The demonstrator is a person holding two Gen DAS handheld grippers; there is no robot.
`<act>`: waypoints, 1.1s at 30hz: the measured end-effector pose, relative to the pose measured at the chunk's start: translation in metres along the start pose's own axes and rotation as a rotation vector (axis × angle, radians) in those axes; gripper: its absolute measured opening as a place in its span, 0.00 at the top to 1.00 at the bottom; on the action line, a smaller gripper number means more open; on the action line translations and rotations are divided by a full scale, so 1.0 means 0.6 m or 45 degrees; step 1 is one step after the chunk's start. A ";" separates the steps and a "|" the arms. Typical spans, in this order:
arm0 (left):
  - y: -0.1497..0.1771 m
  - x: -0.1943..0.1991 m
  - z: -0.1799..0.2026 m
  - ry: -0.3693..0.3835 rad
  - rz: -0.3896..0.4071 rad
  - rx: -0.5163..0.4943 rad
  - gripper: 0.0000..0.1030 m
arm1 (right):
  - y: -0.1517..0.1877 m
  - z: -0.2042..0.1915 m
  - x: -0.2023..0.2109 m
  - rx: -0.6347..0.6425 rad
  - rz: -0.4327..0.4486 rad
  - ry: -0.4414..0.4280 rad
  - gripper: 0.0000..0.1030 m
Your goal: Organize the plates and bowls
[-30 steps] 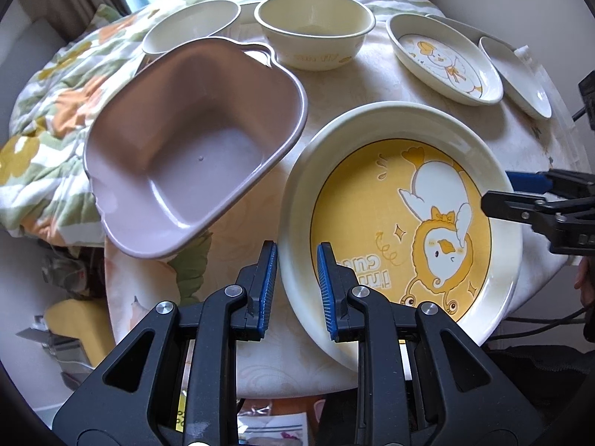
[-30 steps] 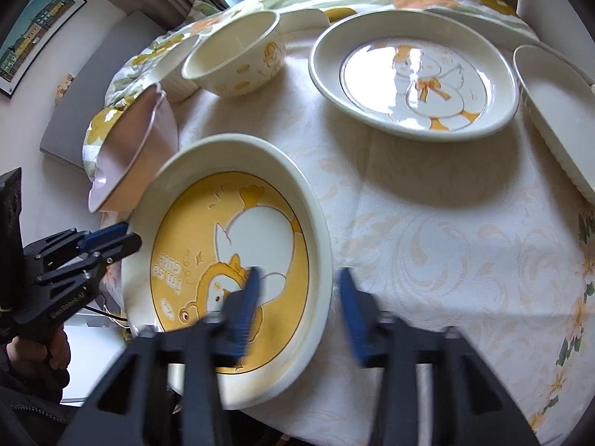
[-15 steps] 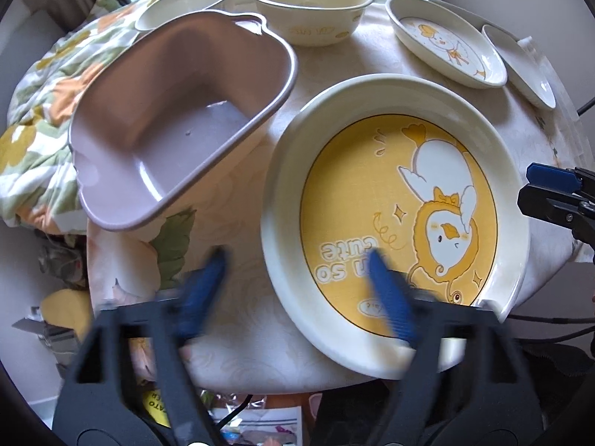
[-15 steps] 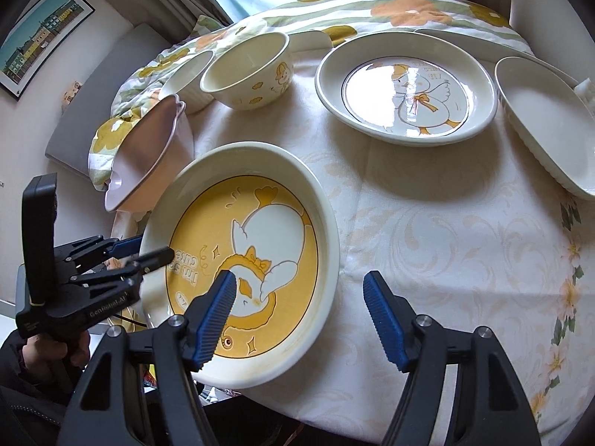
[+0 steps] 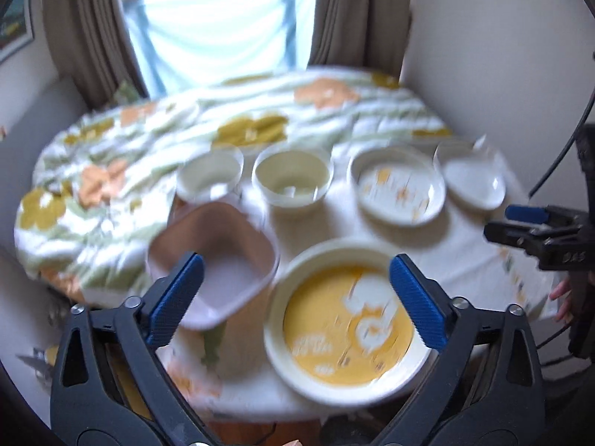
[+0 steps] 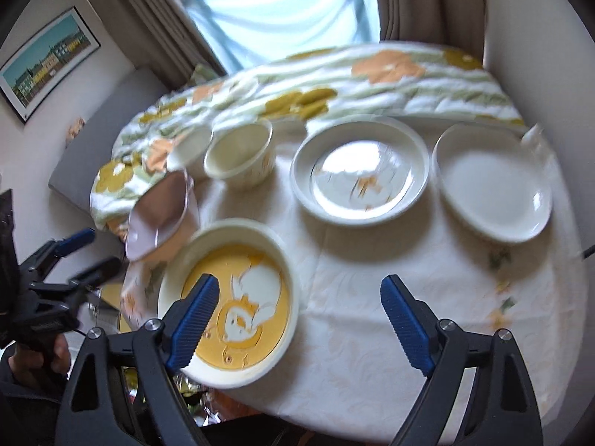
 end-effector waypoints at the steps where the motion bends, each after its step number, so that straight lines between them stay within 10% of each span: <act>1: -0.021 0.004 0.014 0.009 0.041 -0.023 0.00 | -0.010 0.014 0.011 -0.007 0.035 0.034 0.16; 12: -0.202 -0.142 0.196 0.334 -0.037 -0.236 0.00 | -0.050 0.209 0.059 -0.274 0.109 0.190 0.16; 23: -0.271 -0.462 0.301 0.570 -0.459 -0.386 0.02 | -0.019 0.341 -0.037 -0.677 -0.052 0.171 0.17; 33: -0.220 -0.635 0.306 0.672 -0.763 -0.445 0.49 | 0.016 0.363 -0.146 -1.030 -0.098 0.176 0.50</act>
Point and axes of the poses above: each gripper's, at about its wrist camera, not at the fingertips, and x roughly against the way its jaws point, z to its right, y to its underside, the point moved 1 cm from there along -x, roughly the way its jaws point, and after that the axes turned 13 degrees about y, right-handed, at the moved point
